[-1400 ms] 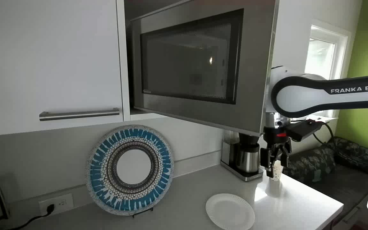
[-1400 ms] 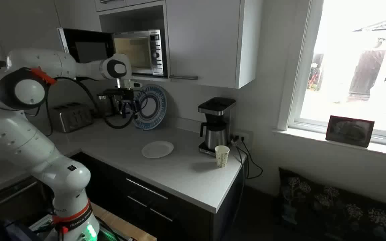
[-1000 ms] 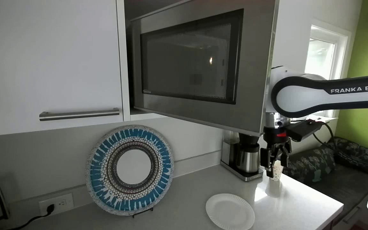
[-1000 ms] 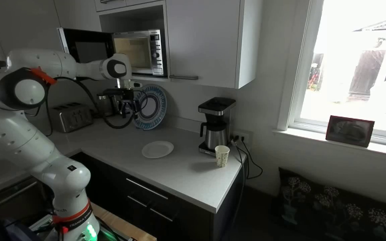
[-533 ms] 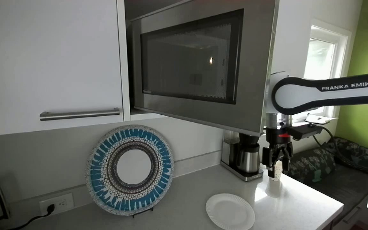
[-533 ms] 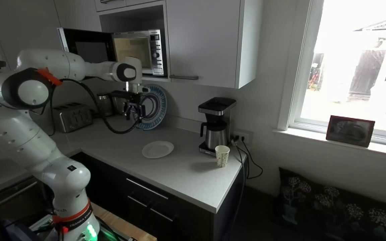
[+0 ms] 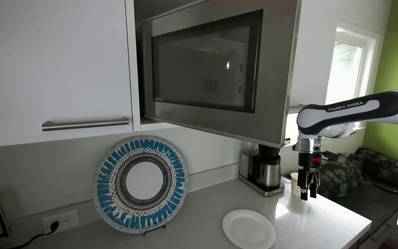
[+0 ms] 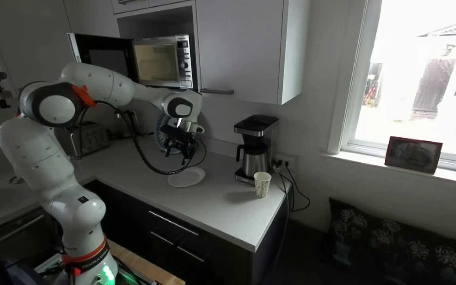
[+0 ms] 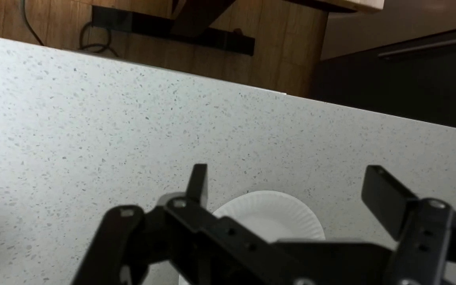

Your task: Put the plate in the microwave and then close the microwave door

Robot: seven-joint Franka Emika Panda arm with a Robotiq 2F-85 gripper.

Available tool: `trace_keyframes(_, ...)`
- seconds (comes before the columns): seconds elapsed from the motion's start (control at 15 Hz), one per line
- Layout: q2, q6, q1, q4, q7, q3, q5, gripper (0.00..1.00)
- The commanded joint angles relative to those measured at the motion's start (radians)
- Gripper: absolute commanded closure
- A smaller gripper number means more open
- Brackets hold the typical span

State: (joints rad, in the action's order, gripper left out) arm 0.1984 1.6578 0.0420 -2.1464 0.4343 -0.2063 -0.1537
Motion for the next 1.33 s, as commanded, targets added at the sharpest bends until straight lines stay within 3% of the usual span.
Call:
trace_keyframes(0.0, -0.005, -0.002, 0.016, 0.003, 0.003, 0.018, -0.004, 0.0)
trace_keyframes(0.47, -0.01, 0.012, 0.007, 0.01, 0.046, 0.023, -0.013, 0.0)
trace_keyframes(0.6, -0.08, 0.013, 0.009, 0.03, 0.057, 0.016, -0.048, 0.0)
trace_keyframes(1.0, -0.265, 0.316, 0.027, 0.021, 0.098, 0.038, -0.205, 0.0)
trace_keyframes(1.27, -0.371, 0.432, 0.056, 0.039, 0.127, 0.071, -0.269, 0.0)
